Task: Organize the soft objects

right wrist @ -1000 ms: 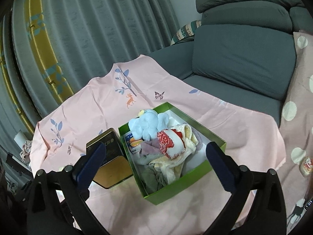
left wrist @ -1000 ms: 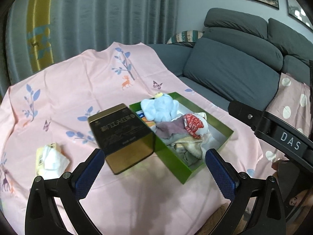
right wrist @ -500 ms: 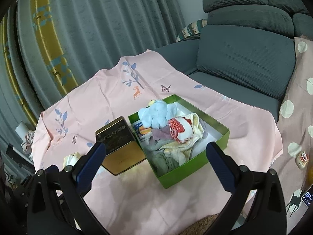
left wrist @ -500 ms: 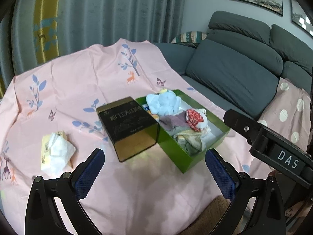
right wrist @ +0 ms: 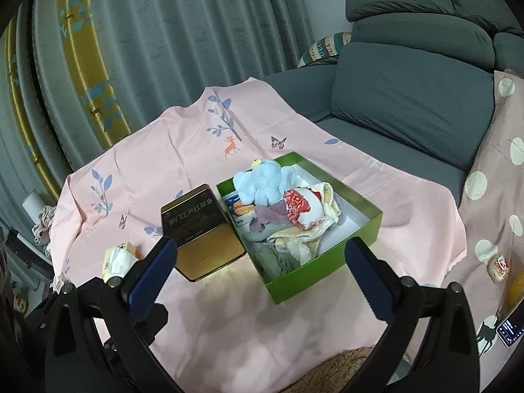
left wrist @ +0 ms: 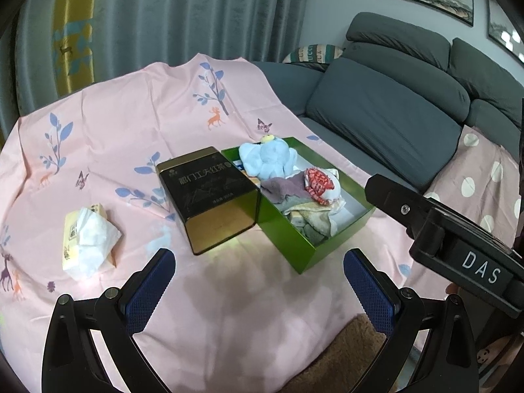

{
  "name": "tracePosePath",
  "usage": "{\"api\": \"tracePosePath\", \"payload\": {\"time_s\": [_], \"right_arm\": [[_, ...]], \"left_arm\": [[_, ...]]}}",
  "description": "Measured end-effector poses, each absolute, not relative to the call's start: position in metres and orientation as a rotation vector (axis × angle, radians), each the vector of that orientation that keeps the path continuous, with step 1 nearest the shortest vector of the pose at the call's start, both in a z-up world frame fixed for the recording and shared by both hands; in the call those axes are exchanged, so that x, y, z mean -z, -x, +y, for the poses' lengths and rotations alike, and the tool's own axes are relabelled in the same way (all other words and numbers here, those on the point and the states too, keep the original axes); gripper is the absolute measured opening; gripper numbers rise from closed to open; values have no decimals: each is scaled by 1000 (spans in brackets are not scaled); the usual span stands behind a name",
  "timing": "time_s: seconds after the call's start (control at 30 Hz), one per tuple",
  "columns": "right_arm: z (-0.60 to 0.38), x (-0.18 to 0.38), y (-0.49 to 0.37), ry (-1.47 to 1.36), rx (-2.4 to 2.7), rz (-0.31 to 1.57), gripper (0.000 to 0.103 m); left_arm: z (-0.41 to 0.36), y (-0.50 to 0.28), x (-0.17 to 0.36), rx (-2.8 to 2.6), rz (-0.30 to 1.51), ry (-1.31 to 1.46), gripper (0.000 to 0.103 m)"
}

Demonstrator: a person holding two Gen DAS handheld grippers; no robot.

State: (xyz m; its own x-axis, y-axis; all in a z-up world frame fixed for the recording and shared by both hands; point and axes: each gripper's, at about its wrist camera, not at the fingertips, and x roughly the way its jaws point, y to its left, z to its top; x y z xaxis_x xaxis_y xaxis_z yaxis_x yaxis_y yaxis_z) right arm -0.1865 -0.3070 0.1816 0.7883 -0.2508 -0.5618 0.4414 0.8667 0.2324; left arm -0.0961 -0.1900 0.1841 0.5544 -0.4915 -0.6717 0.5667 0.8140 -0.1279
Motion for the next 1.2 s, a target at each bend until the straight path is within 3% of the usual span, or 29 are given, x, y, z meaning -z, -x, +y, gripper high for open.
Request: {"api": "tracePosePath", "payload": {"time_s": [1.2], "right_arm": [[-305,-174,188,-353,420,582,102]], "left_arm": [[-189,100,-179,631,784,-105,102]]}}
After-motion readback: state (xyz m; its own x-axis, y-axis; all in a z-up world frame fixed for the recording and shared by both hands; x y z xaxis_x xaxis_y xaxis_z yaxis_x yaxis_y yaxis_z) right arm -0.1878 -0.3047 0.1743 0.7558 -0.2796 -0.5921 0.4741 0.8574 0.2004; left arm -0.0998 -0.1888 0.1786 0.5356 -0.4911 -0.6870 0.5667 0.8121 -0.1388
